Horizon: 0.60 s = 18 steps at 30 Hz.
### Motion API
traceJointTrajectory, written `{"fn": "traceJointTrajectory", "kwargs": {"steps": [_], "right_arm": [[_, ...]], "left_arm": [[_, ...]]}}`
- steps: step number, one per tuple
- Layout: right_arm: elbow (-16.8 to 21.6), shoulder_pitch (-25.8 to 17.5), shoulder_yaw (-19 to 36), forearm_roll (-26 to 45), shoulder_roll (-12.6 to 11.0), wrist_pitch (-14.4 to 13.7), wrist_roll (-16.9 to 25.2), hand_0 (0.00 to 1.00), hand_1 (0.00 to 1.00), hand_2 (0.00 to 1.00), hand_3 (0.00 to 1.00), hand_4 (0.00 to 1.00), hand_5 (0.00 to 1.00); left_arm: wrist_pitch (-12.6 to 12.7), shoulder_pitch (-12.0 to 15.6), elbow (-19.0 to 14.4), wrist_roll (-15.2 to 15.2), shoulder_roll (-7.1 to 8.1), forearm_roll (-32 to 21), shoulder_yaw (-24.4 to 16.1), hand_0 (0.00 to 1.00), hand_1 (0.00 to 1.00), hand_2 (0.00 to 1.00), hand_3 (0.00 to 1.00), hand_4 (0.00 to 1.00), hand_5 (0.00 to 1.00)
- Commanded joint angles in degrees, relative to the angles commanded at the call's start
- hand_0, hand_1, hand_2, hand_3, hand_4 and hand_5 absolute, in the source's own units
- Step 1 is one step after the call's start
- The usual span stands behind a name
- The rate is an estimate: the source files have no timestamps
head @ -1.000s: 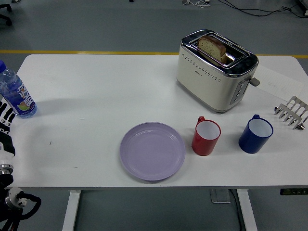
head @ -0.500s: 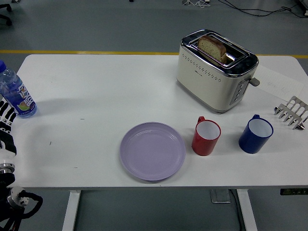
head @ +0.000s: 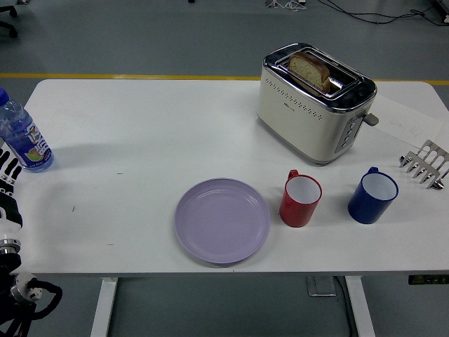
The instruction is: Push plate across desktop
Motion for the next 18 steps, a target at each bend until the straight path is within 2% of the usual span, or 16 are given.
{"fn": "traceJointTrajectory", "kwargs": {"steps": [18], "right_arm": [[0.0, -0.5, -0.1, -0.1, 0.0, -0.2, -0.2, 0.517, 0.478, 0.582, 0.548, 0.197, 0.329]], "left_arm": [[0.1, 0.4, 0.2, -0.8, 0.06, -0.6, 0.3, 0.79, 0.782, 0.799, 0.706, 0.491, 0.998]]}}
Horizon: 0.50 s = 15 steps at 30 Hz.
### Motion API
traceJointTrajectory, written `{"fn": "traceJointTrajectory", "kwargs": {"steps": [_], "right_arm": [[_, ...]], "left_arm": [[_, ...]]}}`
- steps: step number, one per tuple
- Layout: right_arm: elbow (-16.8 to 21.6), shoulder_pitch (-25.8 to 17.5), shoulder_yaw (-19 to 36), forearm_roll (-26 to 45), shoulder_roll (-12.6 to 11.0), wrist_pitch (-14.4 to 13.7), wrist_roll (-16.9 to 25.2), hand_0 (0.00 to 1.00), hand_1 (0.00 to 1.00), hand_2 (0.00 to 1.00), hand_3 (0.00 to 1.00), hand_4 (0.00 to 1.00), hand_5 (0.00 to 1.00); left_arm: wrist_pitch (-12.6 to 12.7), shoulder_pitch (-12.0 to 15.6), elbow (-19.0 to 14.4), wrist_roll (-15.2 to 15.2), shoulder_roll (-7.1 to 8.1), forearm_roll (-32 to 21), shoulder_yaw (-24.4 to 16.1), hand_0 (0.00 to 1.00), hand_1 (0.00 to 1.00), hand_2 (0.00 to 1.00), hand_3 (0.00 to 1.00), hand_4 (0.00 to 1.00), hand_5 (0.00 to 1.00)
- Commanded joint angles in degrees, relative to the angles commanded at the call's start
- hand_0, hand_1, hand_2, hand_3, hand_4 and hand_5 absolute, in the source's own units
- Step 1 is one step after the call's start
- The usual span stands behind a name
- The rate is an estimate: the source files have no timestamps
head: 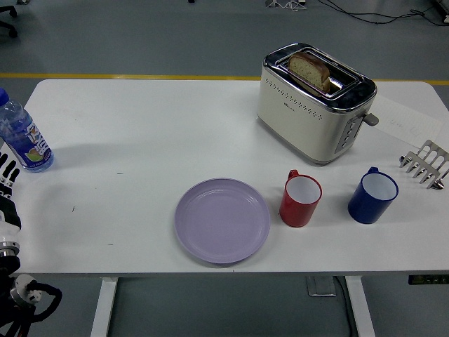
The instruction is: Push plate across desktop
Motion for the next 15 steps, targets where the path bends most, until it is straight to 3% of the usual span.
{"fn": "traceJointTrajectory", "kwargs": {"steps": [15], "right_arm": [[0.0, -0.1, 0.5, -0.4, 0.0, 0.2, 0.1, 0.517, 0.478, 0.582, 0.548, 0.196, 0.332]], "left_arm": [[-0.4, 0.3, 0.1, -0.2, 0.03, -0.2, 0.2, 0.79, 0.783, 0.798, 0.704, 0.491, 0.998]]}}
